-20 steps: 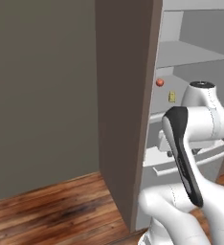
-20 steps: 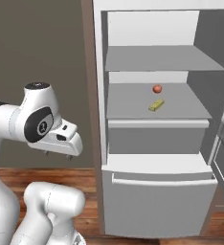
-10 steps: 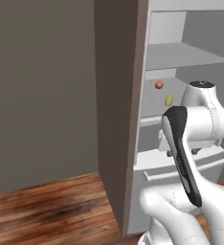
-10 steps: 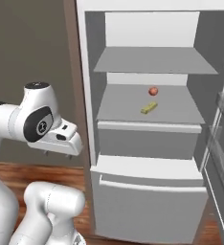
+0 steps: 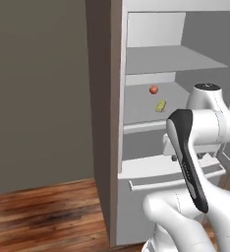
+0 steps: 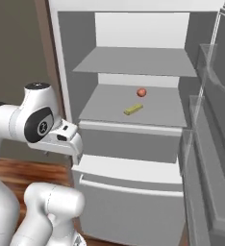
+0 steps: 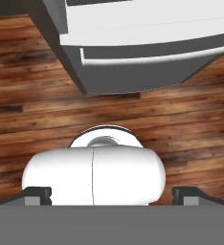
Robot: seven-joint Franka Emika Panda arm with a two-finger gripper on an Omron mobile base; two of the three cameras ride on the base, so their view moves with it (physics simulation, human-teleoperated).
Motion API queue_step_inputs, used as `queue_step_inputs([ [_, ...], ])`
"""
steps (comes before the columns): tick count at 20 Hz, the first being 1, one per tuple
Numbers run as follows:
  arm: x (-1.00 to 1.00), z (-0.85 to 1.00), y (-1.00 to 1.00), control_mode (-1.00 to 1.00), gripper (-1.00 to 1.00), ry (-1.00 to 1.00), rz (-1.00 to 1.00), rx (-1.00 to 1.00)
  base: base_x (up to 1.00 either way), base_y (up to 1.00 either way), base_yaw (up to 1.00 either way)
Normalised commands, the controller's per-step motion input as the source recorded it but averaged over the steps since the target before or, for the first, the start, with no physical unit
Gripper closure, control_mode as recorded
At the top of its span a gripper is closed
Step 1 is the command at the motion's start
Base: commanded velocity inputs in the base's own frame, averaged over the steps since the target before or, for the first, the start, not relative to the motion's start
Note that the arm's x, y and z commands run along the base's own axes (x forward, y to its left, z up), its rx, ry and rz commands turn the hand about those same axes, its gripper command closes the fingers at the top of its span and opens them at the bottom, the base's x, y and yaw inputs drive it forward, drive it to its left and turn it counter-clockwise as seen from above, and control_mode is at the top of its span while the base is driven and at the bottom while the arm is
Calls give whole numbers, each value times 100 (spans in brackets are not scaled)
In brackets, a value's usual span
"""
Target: Retrieve the butter from the fridge and place it on a plate on the dining table. Then retrieve the butter knife by the fridge and place it near the plate.
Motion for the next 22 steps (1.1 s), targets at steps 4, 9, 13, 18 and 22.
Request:
queue_step_inputs([
  [4, 0, 0, 0, 100, -100, 0, 0, 0, 6, -38, -6],
  [9, 0, 0, 0, 100, -100, 0, 0, 0, 22, -12, -24],
  [13, 0, 0, 0, 100, -100, 0, 0, 0, 36, 0, -25],
  [18, 0, 0, 0, 100, -100, 0, 0, 0, 67, -6, -15],
  [22, 0, 0, 0, 100, -100, 0, 0, 0, 67, -11, -7],
])
